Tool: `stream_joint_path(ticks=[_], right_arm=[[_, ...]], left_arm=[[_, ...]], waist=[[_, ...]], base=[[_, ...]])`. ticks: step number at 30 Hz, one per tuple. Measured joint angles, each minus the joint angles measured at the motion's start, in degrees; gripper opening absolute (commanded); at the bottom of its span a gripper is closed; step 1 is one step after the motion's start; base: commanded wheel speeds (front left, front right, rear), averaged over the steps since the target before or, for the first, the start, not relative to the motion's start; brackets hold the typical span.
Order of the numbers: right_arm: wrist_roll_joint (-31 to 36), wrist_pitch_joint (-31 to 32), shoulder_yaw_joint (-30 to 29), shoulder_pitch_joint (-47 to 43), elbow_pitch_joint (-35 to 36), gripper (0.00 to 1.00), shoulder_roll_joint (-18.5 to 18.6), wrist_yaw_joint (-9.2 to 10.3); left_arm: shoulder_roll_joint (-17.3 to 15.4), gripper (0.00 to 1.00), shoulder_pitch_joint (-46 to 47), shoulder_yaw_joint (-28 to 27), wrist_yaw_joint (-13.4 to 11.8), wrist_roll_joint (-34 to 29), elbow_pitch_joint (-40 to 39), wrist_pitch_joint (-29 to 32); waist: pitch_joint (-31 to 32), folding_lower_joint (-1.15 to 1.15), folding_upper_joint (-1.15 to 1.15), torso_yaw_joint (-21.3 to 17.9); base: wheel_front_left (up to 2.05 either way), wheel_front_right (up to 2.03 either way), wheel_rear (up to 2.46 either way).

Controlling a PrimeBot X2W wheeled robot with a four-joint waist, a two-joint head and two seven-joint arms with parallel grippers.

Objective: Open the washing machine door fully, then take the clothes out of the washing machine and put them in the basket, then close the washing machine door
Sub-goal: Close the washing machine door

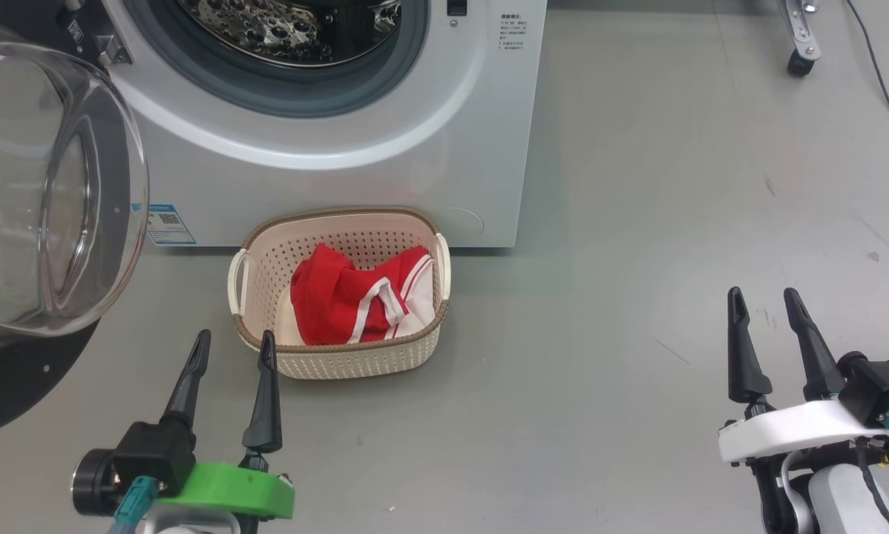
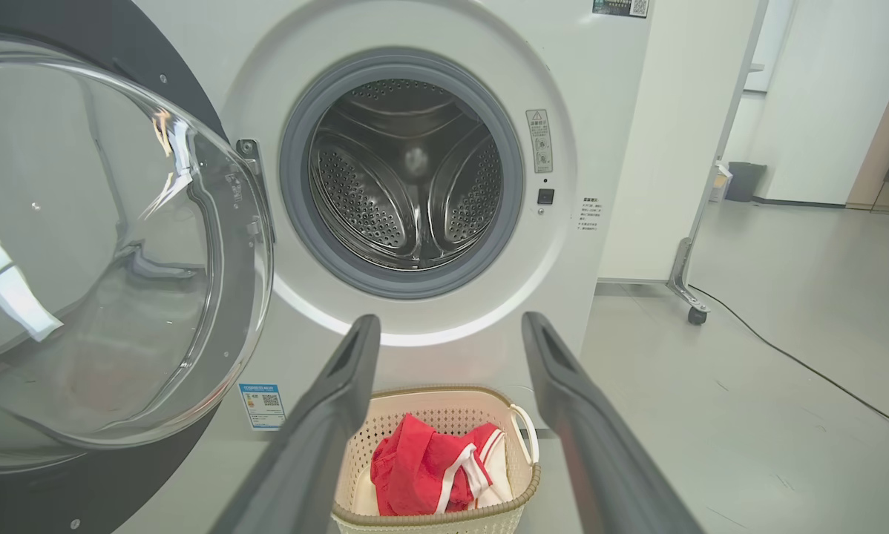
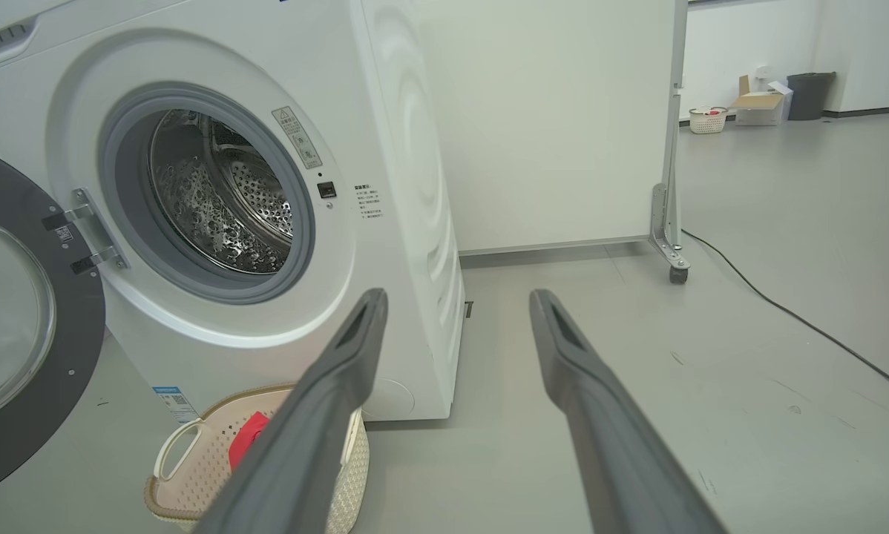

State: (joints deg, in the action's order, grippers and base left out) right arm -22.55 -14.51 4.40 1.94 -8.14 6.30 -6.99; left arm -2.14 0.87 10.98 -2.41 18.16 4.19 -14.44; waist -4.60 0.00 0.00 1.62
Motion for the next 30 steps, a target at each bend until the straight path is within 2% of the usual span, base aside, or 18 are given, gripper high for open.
stream_joint_path(ticks=[30], right_arm=[[0.0,0.0,1.0,0.0,-0.3,1.0,0.6,0.0]], left_arm=[[0.0,1.0,0.0,0.2,-0.1,0.1,0.1,0.0]], waist=[[0.6,0.0,0.0,0.5]], base=[[-0.04,0.04,0.0]])
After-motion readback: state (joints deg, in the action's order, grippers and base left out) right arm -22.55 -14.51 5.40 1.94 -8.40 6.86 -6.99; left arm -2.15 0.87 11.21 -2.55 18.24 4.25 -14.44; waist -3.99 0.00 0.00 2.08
